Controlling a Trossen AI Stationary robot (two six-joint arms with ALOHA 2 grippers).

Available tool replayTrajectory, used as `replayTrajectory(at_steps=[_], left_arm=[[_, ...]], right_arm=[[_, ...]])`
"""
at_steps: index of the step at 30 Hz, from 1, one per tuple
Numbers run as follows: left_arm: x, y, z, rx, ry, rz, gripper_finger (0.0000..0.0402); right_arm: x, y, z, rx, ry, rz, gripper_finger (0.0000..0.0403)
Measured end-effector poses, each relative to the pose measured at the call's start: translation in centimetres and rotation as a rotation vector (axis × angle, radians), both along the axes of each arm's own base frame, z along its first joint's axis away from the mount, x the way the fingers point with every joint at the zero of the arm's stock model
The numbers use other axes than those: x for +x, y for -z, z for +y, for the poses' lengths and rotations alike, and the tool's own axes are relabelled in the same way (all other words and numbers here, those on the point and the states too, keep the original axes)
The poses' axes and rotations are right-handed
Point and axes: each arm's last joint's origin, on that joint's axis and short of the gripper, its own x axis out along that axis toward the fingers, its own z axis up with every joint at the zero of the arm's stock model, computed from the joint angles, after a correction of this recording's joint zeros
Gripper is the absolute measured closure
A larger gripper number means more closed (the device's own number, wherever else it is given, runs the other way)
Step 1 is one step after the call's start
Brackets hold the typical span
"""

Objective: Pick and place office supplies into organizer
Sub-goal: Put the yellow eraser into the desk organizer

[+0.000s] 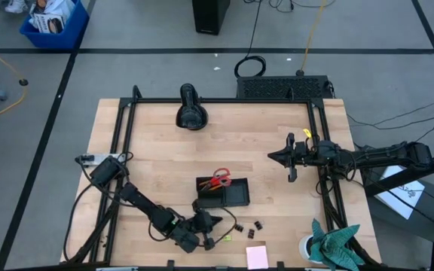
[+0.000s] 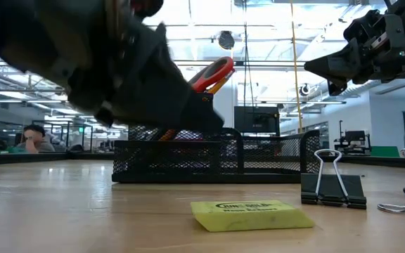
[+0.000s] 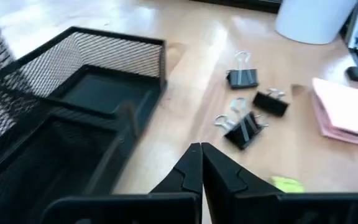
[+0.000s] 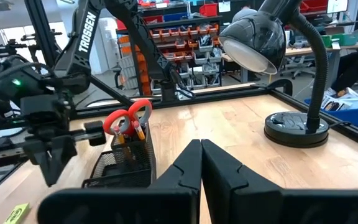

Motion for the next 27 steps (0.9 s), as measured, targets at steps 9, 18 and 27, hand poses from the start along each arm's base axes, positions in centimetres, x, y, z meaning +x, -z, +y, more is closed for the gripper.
replayTrajectory(at_steps=[9, 18, 27], left_arm=[[1.5, -2.6, -2.0, -0.13, 0.079, 0.149, 0.0373], [2.0, -4.5, -3.2, -0.11, 0.164, 0.195, 0.0253], [1.9, -0.2, -4.4, -0.132, 0.17, 0.251, 0.0179]], right_arm=[[0.0, 0.0, 0.0, 0.016, -0.002, 0.0, 0.0399], [0.0, 0.0, 0.0, 0.017, -0.004, 0.001, 0.0399], [0.0, 0.1, 0.0, 0.017, -0.004, 0.008, 0.0399]])
